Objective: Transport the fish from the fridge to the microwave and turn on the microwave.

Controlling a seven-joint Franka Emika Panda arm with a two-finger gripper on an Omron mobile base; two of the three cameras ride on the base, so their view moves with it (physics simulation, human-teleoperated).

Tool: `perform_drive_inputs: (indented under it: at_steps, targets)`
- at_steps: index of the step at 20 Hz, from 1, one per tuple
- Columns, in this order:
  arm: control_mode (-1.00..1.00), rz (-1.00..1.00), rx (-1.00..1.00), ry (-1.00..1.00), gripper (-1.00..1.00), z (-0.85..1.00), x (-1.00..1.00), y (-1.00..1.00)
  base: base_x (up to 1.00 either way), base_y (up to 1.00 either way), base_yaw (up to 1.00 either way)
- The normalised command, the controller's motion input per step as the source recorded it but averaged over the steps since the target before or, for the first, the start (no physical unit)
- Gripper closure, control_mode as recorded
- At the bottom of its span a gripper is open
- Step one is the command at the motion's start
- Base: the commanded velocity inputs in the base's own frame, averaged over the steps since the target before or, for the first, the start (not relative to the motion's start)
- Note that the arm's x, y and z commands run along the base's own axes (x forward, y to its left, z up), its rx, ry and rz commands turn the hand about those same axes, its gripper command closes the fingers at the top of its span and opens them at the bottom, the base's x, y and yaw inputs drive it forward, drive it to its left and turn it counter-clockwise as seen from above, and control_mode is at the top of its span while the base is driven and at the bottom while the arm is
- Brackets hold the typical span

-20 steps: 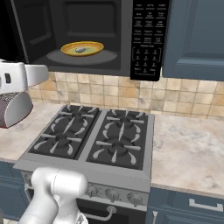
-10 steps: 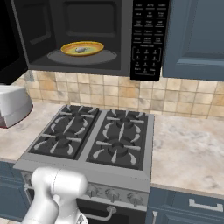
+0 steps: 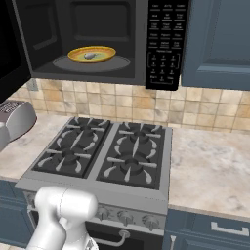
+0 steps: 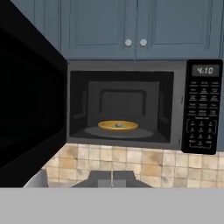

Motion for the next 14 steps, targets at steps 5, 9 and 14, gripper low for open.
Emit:
perform_drive_inputs:
  at_steps: [5, 9, 14]
  targets:
    - [-1.0, 0.05, -0.02, -0.01, 1.0, -0.04, -0.34, 0.05, 0.0, 0.0, 0.0]
    - [-1.0, 0.01, -0.01, -0.05, 1.0, -0.1, -0.1, 0.16, 0.0, 0.0, 0.0]
    - [-1.0, 0.0, -0.04, -0.06, 1.0, -0.16, -0.01, 0.28, 0.0, 0.0, 0.0]
